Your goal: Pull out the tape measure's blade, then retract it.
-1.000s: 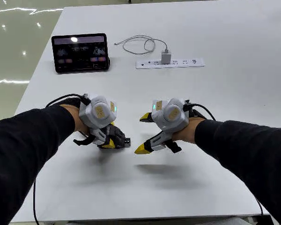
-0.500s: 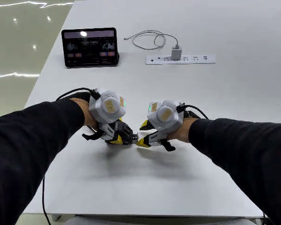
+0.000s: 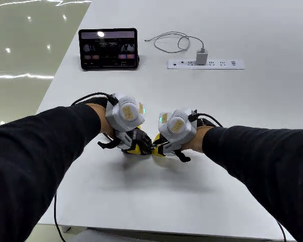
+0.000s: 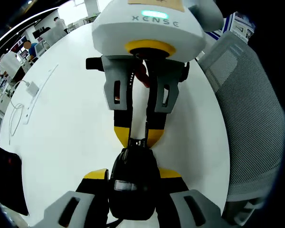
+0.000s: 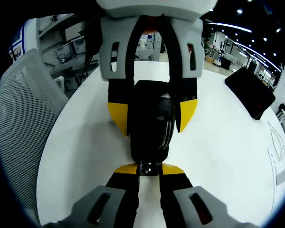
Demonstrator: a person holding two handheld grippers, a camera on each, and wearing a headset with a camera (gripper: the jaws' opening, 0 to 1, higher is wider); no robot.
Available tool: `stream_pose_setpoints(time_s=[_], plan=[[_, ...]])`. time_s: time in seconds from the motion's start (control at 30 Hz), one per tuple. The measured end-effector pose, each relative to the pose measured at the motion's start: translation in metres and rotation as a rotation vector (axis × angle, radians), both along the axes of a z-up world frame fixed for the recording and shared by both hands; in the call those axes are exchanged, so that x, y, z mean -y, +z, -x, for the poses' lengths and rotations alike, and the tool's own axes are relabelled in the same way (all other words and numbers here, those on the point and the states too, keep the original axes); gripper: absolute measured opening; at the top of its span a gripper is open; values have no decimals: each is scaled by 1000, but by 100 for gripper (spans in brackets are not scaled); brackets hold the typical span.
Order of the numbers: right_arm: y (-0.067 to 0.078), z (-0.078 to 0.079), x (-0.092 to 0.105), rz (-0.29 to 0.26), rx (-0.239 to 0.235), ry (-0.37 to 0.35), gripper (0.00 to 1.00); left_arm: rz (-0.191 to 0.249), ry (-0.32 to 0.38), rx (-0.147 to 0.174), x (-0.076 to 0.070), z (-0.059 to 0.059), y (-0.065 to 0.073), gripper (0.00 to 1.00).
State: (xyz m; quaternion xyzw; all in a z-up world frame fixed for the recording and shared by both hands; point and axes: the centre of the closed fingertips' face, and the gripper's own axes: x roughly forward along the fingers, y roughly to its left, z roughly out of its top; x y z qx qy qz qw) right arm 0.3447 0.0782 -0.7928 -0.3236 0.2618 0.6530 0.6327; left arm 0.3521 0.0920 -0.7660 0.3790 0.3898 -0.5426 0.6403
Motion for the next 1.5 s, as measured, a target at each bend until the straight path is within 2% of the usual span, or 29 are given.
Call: stream_pose_setpoints(time_s=[0.53, 0.8, 1.13, 1.5], plan=[[-1, -3, 13, 30, -26, -25, 9, 5, 10, -11, -1, -1, -2, 34], [0, -4, 21, 12, -66, -71, 9, 12, 18, -10, 1, 0, -1, 34], [-1, -4, 27, 32, -46, -56, 9, 17, 24, -10, 1, 0, 0, 34], [-1, -4, 36, 50, -53, -60, 9, 26, 32, -6, 0, -2, -1, 34]])
